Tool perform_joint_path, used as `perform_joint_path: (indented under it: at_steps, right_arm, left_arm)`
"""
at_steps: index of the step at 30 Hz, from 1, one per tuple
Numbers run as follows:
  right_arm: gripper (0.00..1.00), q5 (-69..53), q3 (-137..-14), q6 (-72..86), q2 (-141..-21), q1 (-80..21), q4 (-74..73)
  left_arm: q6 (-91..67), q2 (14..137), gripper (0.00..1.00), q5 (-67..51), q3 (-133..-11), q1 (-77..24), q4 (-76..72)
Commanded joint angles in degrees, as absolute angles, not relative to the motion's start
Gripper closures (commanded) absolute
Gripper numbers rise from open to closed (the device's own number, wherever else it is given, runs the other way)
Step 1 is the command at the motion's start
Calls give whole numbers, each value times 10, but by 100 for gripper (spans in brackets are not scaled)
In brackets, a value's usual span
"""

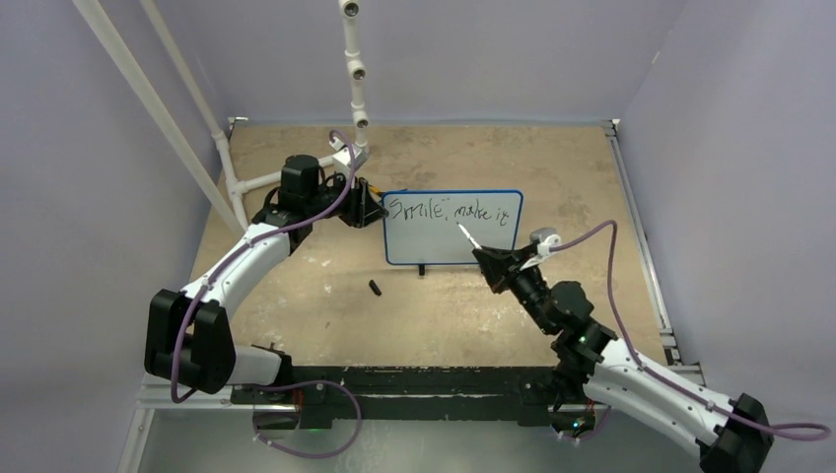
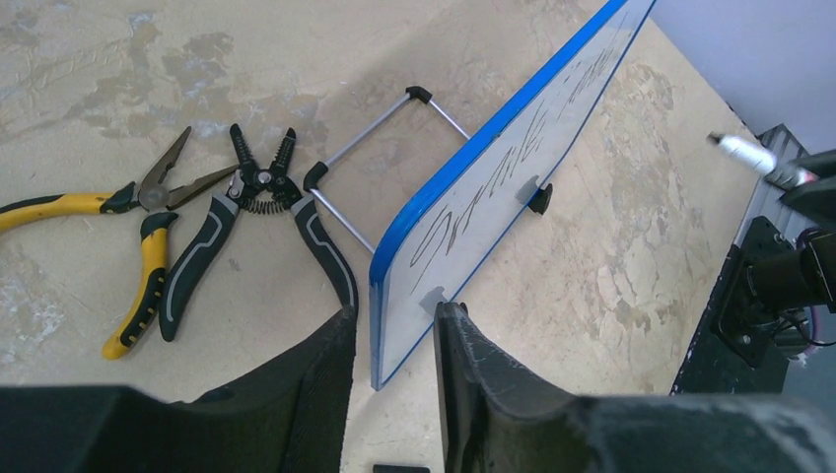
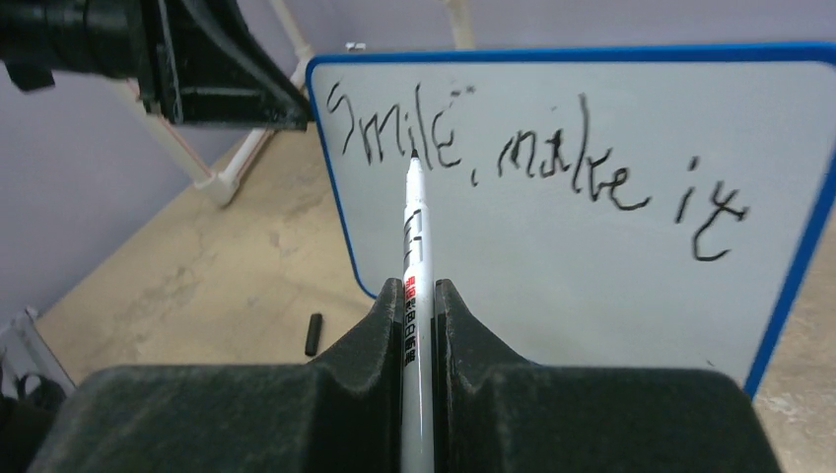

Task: Write a sentence on the whiteboard

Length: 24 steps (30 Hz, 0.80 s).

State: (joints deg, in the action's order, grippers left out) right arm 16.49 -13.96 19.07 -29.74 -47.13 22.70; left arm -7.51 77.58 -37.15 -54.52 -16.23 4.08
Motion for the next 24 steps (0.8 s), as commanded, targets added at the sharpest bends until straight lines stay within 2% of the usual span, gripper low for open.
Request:
perform_joint_path:
  at_steps: [1,11,24]
  right_arm:
    - [100,97,-140,136,-366,-494,336]
    - [100,69,-149,77,-547,-520,527]
    - [100,128,-196,58,-688,-561,583]
  left_arm:
    - [-82,771,70,-382,-551,-161,24]
    - [-89,783,79,-397,-547,-162,9]
    - [-102,796,75,-403,-542,-169,-15]
